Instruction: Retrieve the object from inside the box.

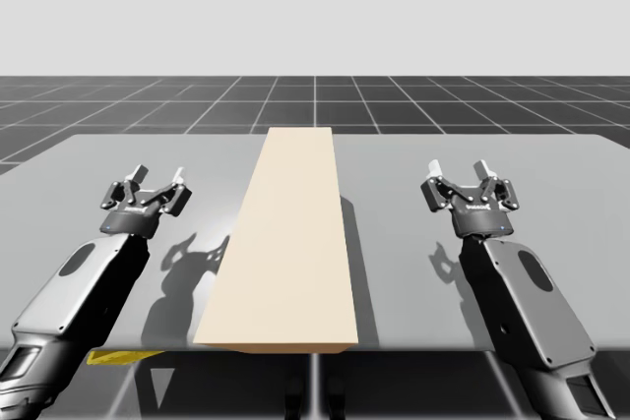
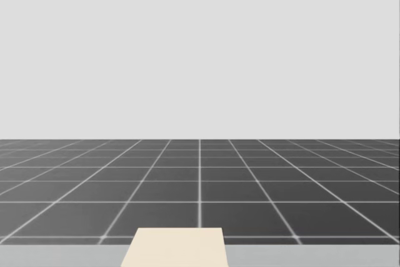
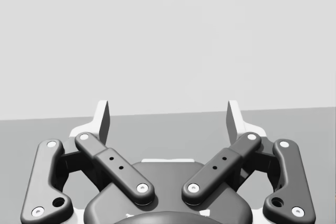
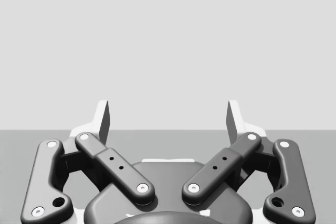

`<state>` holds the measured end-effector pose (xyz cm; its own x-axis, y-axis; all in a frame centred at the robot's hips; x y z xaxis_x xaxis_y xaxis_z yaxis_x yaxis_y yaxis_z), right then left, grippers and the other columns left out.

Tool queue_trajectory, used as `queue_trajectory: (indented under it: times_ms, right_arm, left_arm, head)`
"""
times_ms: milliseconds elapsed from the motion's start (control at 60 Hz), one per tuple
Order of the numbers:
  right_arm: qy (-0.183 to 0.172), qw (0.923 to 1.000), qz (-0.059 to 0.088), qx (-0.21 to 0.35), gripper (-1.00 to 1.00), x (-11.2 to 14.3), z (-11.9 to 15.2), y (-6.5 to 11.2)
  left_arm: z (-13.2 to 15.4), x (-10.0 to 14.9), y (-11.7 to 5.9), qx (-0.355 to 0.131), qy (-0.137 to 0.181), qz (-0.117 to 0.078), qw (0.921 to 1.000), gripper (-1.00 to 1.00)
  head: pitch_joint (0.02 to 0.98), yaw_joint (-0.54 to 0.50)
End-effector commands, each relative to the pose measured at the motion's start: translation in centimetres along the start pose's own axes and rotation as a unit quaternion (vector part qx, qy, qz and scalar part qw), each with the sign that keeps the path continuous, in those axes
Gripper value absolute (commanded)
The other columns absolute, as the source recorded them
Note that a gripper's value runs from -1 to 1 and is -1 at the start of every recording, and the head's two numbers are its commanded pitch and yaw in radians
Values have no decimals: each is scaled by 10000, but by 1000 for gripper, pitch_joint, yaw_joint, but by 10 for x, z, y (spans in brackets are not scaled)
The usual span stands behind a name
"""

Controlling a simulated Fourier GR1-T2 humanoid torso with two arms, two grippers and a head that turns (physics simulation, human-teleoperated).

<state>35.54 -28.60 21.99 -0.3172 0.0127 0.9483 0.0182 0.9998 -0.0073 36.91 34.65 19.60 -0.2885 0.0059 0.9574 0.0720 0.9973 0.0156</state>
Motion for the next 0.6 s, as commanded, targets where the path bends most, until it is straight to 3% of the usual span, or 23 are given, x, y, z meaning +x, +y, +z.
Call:
queue_trajectory:
  times_ms: [17,100,150,167,217,333,400,450,483,550,600]
  right_arm:
    - [151,9998,-61,63,-1000,-1,3,1]
    - [112,9999,-47,94,-1000,-2,2,1]
    - [191,9996,-10,184,-1000,-4,1,1]
    - [336,9989,17,325,-1000,-7,0,1]
    - [597,9963,-4,614,-1000,-13,0,3]
    - [1047,9870,164,1210,-1000,-26,2,13]
    - [1091,9832,207,1451,-1000,-28,4,19]
    - [1044,9804,336,1639,-1000,-30,7,24]
    - [1038,9769,279,1847,-1000,-31,9,28]
    - [957,9745,368,1997,-1000,-33,12,32]
    - [888,9695,307,2263,-1000,-34,16,39]
  left_arm:
    - [-1,-1,0,-12,6,22,10000,-1000]
    - [-1,-1,0,-28,62,31,10000,-1000]
    - [-2,-5,-1,-217,322,101,9992,-1000]
    - [-2,-9,-3,-411,661,88,9969,-1000]
    - [-3,-16,-5,-631,1004,-18,9929,-1000]
    - [-2,-25,-14,-1091,1465,-83,9831,-1000]
    - [0,-28,-21,-1378,1554,-203,9780,-1000]
    - [4,-30,-30,-1714,1598,-378,9714,-1000]
    - [7,-30,-36,-1988,1621,-400,9657,-1000]
    - [11,-30,-43,-2206,1601,-529,9607,-1000]
    - [15,-30,-50,-2482,1586,-572,9539,-1000]
  head:
    - [68,-2]
    - [69,-2]
    - [69,-3]
    - [69,-3]
    - [69,-3]
    - [68,-4]
    - [67,-5]
    - [67,-5]
    - [67,-6]
    - [68,-6]
    - [70,-6]
